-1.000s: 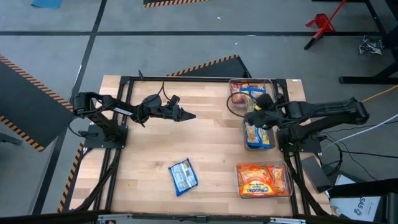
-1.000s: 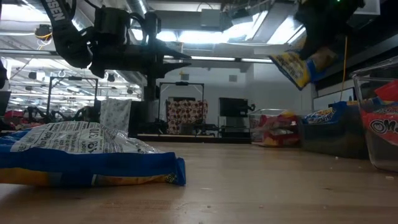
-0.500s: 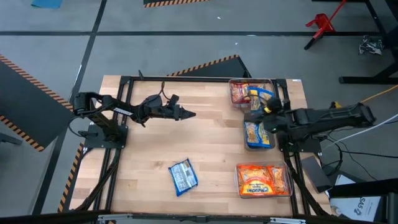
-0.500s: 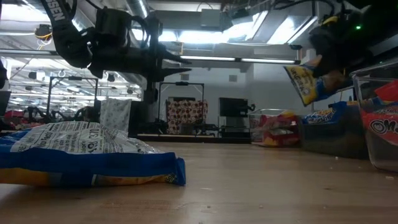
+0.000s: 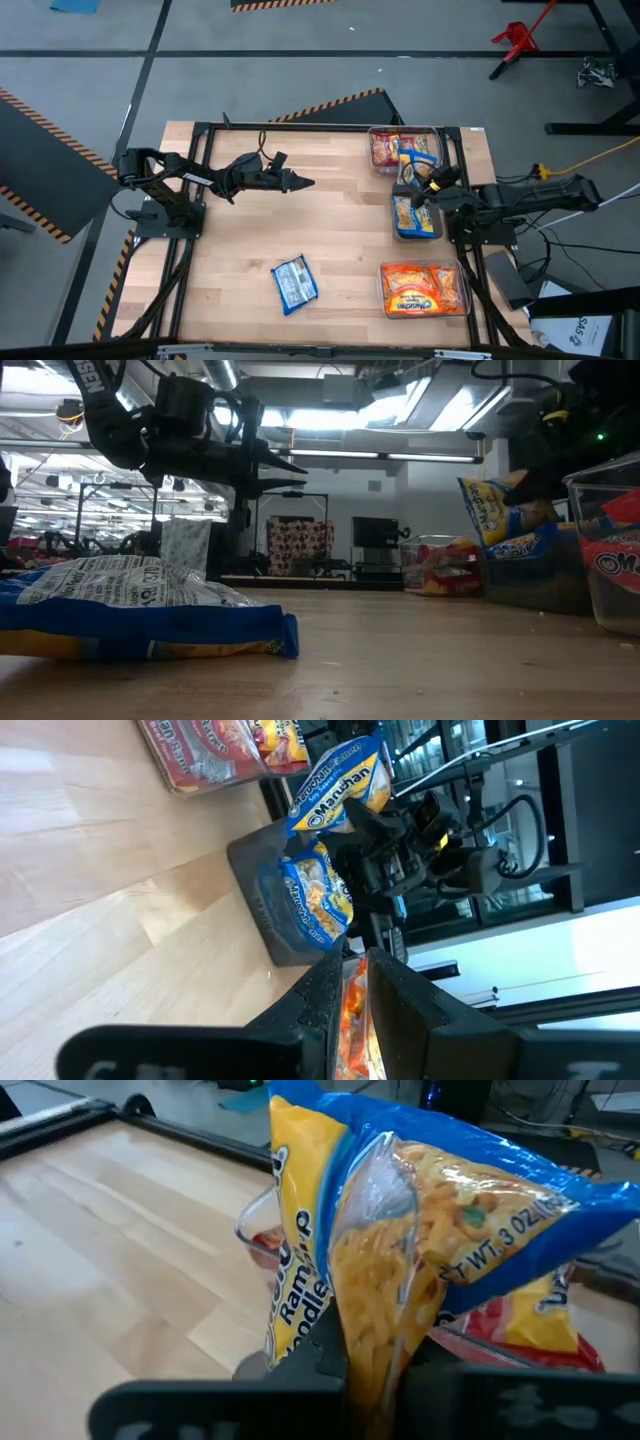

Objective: Sort Maruchan noodles
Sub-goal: Put the blue noodle packs into the black bin

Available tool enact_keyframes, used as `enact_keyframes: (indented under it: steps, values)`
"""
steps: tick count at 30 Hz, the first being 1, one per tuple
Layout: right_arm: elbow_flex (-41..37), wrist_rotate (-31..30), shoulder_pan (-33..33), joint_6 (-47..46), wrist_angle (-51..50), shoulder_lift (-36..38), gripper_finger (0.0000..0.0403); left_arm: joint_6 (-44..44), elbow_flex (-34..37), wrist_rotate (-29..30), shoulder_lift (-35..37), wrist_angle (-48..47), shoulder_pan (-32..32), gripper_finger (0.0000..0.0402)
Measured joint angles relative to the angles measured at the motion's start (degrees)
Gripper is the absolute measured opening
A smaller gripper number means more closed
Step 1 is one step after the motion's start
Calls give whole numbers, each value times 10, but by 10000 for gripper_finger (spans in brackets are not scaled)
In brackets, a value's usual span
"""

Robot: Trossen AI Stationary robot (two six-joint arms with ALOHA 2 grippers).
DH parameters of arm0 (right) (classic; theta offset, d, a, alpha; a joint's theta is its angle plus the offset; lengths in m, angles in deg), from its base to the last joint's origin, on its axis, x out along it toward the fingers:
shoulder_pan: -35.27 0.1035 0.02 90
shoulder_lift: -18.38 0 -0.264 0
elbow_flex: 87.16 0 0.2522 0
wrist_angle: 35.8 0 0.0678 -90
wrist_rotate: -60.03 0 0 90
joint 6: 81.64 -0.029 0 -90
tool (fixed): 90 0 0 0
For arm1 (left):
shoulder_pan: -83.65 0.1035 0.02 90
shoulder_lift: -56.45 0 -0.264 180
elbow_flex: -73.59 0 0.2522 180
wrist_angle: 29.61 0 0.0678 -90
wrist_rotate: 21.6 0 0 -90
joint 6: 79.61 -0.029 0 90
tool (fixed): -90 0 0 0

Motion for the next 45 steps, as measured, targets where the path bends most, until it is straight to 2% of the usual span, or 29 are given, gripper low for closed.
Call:
enact_keyframes:
  steps: [10, 13, 21, 24, 28, 32, 37, 45]
  values:
    - [-13, 5, -1, 13, -1, 3, 13, 0, 0, 8, 0, 0, 0, 47]
    - [-13, 21, -1, 13, -1, 3, 42, 0, 0, 16, 0, 0, 0, 47]
    - [-13, 70, -1, 13, -5, 3, 155, -3, 0, 19, 0, 0, 0, 47]
    - [-12, 74, -1, 13, -7, 3, 179, -3, 0, 21, 0, 0, 0, 47]
    - [16, 77, -1, 14, -50, 3, 191, -3, 0, 21, 0, 0, 0, 47]
    - [27, 56, -1, 12, -61, 10, 193, -3, 0, 21, 0, 0, 0, 47]
    - [27, 64, -1, 6, -66, 13, 178, -3, 0, 21, 0, 0, 0, 47]
    - [27, 107, -1, -54, -70, 13, 61, -4, 0, 29, 0, -21, 0, 47]
